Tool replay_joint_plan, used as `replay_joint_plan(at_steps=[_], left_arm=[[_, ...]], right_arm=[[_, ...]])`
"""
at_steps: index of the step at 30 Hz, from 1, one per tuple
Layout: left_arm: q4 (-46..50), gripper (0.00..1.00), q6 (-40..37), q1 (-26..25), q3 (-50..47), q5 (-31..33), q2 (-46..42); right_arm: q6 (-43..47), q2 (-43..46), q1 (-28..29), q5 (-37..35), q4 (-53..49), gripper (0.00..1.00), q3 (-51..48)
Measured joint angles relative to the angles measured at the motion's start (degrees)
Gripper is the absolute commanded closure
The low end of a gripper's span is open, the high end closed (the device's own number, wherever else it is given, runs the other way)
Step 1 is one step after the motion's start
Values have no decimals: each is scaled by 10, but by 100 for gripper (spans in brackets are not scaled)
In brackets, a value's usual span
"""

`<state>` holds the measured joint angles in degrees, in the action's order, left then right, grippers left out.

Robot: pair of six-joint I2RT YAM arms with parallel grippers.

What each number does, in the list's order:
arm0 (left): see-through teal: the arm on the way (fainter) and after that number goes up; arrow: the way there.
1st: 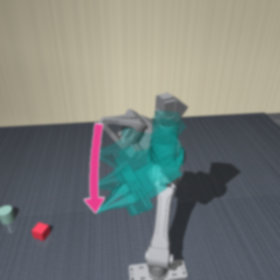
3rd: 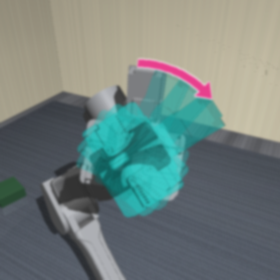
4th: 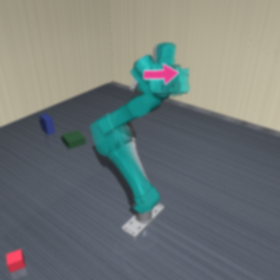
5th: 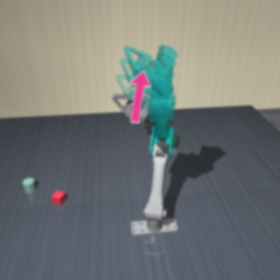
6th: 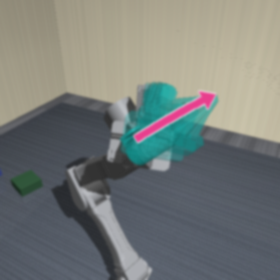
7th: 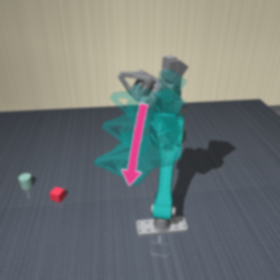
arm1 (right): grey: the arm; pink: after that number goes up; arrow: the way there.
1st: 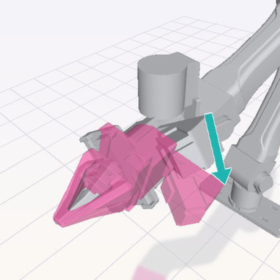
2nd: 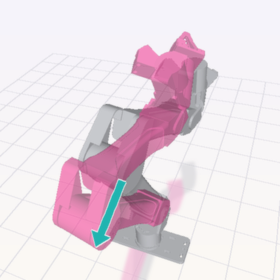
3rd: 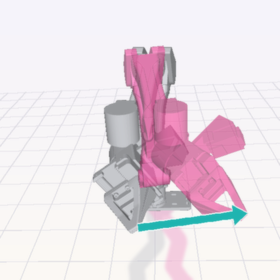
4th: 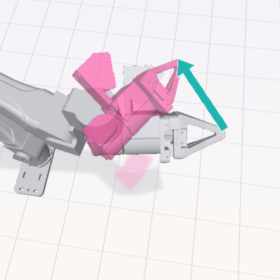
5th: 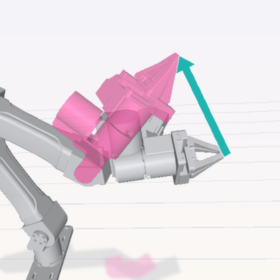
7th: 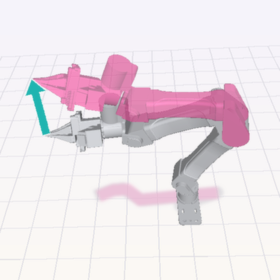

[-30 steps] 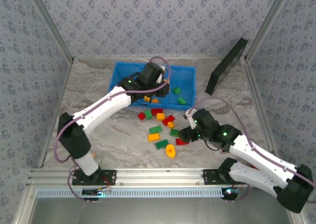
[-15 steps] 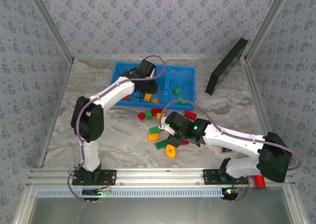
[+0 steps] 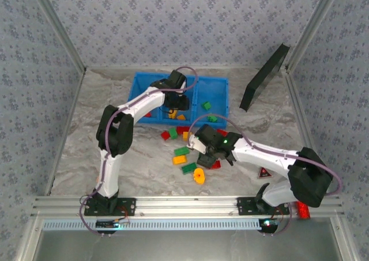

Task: Sort the legos into containers by color
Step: Place the lego in the container, then pick up the lego from the bottom-center of the table.

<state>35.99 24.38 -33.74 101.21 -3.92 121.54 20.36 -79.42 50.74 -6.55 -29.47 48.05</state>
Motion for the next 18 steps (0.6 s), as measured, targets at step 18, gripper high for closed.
replay_joint_plan(at_steps=[18], left_arm=[[-1,47,1,4,4,-30,-2]], right_arm=[[27,-75,-39,35,33,30,3]])
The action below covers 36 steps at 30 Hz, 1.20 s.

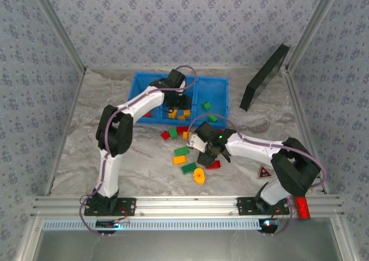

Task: Sort the legos into containers by color
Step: Pick up the lego from the bottom-center of the table, then place the lego in the container.

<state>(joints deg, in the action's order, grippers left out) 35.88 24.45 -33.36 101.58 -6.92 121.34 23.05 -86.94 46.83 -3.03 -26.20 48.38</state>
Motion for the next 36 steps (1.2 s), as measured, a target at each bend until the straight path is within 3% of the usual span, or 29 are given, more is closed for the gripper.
replay_joint_plan(at_steps=[8,14,19,27,36], left_arm=[[-3,47,0,6,-18,-14,-68],[-15,47,0,14,-55,-17,-138],[-13,47,-4,15,-130,-12,-205],[1,47,-49,7,-277,7,-332],[10,46,-95,-89,-348,23,-387]], right_arm=[[7,-30,-12,16,10,49,5],[7,-50,-15,20,10,70,19],[3,-41,-25,20,10,73,20],[-14,68,-62,33,-14,73,43],[-27,109,-106,39,-10,75,120]])
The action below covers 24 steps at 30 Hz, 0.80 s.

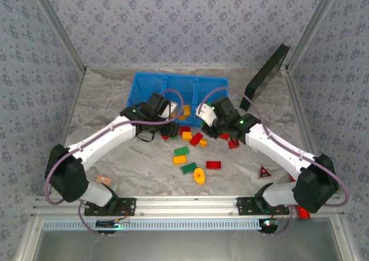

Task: Sort the legos into containers by color
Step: Place the lego in the container.

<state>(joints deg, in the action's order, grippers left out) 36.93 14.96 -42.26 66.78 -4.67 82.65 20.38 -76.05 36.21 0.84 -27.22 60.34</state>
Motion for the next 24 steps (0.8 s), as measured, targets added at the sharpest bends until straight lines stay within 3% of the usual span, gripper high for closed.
replay_joint_plan(at_steps=[11,18,24], left_arm=[[-56,45,-122,-165,-69,0,-10],[-148,44,-194,-213,-130,18,-18],[-203,43,-250,-241,-118,26,7]], right_arm=[[-43,-146,-50,-51,12,76,158],[-104,-238,-80,-59,0,73,217],[-136,-299,-104,-51,-14,70,241]])
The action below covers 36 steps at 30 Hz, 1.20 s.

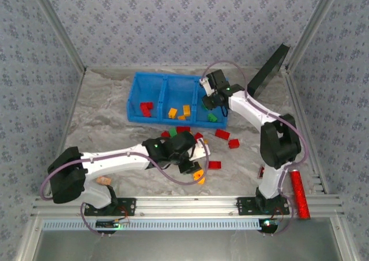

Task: Sort the legos into containers by color
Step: Place the lego in the container.

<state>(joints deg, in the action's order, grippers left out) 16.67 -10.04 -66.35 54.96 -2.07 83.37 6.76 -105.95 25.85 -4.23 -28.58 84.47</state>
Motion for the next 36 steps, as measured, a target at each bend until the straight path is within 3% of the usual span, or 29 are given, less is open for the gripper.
replay_joint_plan(at_steps=[14,36], left_arm=[[-16,42,-69,-24,116,0,165],[20,39,-103,-28,174,-9,251]], right_arm=[[-14,-67,-26,25,-16,59,25],[-8,-59,-25,60,-27,34,28]])
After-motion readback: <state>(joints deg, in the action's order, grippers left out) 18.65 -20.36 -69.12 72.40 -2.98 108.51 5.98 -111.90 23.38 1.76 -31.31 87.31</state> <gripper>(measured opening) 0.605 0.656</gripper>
